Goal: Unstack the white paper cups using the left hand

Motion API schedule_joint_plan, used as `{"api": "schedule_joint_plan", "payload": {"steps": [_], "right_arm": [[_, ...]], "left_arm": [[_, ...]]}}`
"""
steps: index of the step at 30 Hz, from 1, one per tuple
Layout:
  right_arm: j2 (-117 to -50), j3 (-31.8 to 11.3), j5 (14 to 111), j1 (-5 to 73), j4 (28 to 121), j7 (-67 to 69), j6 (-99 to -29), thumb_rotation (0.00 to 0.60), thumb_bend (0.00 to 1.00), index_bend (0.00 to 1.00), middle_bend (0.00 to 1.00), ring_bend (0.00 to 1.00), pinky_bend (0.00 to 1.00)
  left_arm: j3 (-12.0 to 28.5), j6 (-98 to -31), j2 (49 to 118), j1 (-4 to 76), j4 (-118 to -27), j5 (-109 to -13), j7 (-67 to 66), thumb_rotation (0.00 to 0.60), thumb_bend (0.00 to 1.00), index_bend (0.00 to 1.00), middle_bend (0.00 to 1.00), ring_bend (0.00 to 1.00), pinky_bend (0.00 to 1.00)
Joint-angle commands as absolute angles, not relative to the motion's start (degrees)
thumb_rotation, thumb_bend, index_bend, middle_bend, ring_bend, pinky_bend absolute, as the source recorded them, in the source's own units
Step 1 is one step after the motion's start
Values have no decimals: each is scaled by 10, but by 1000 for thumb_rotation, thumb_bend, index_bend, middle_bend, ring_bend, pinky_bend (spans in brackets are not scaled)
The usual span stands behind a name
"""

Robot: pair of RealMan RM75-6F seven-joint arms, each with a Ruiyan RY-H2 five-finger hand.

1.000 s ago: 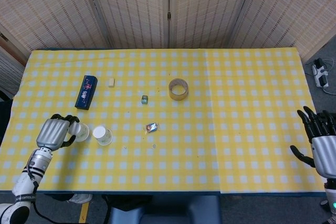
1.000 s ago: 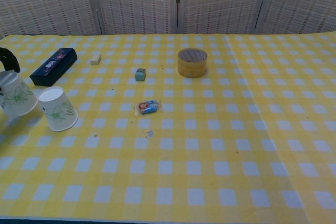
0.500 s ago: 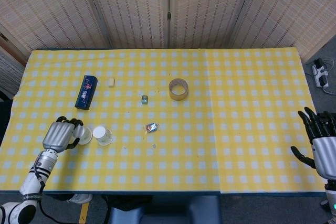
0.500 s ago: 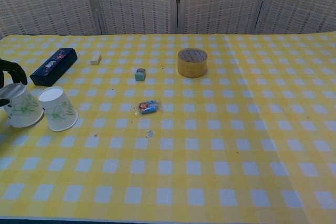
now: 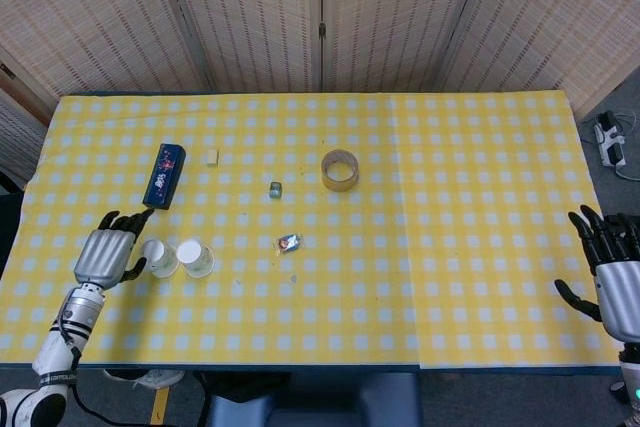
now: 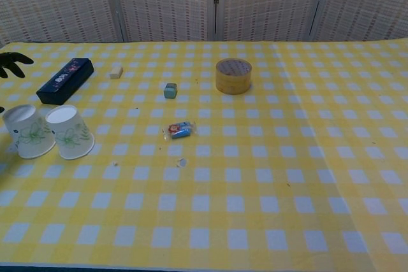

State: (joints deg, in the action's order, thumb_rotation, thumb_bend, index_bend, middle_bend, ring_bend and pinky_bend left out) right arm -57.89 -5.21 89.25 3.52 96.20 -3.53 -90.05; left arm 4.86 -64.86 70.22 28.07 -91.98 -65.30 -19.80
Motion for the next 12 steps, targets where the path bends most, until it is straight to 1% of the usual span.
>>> {"api": "schedule_joint_plan", "payload": {"steps": [1, 4, 7, 10, 12], "right_arm": [[-580, -51, 888, 36, 959, -30, -894, 600, 239, 45, 79, 157, 46], [-581, -48, 882, 39, 956, -24, -879, 600, 239, 52, 84, 160, 47], [-581, -43, 877, 45, 953, -13, -859, 600, 239, 57, 85, 161, 46], [-585, -42, 874, 48, 945, 14, -849, 600, 239, 61, 84, 161, 47], [-588, -40, 877, 50, 937, 32, -846, 600, 238, 61, 83, 162, 48]], "left_arm": [[63, -688, 683, 255, -935, -657, -162, 600, 420, 80, 203, 211, 134], [66, -719, 671, 233, -941, -658, -144, 600, 422, 92, 201, 196, 127], [65, -754, 666, 209, -940, -663, -134, 600, 421, 98, 175, 165, 112], [61, -803, 679, 181, -925, -680, -124, 600, 422, 89, 151, 145, 102], [49, -827, 687, 161, -913, -696, -115, 600, 422, 93, 143, 138, 99]]}}
